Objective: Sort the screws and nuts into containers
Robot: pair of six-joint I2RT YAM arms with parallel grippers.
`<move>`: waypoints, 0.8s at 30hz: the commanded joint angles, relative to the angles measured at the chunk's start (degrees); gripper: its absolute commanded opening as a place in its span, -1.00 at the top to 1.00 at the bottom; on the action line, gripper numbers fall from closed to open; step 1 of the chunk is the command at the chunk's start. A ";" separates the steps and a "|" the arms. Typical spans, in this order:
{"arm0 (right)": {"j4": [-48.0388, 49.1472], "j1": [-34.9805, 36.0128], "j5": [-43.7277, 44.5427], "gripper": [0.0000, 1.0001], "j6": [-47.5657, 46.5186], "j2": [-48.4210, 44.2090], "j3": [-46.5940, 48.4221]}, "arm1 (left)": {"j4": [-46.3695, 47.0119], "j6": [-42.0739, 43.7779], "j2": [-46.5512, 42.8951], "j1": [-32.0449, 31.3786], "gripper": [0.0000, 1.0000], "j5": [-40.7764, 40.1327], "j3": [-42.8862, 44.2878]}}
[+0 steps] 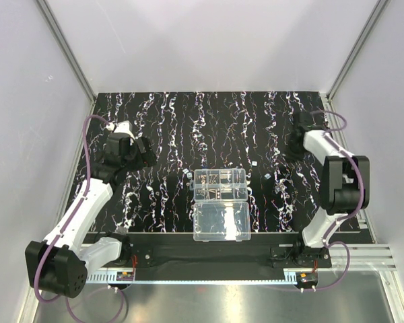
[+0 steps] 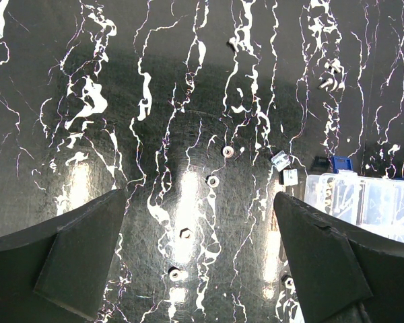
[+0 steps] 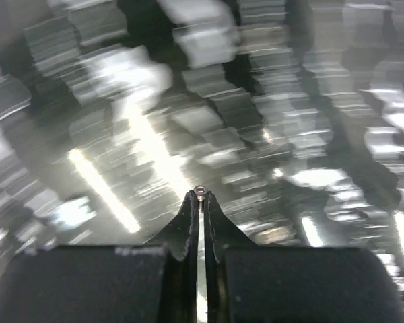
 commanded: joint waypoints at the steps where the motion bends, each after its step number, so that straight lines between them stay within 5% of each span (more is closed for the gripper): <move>1: -1.82 10.07 -2.91 1.00 0.46 -3.65 5.88 | 1.86 0.50 -0.86 0.23 -0.98 0.80 0.75; 11: -3.41 28.88 -6.34 1.00 3.10 0.30 12.92 | 2.04 0.32 -1.74 0.32 -0.98 1.50 0.57; 24: -4.37 36.10 -8.28 1.00 3.89 3.64 11.08 | 2.22 -0.03 -2.53 0.23 -0.98 2.12 0.22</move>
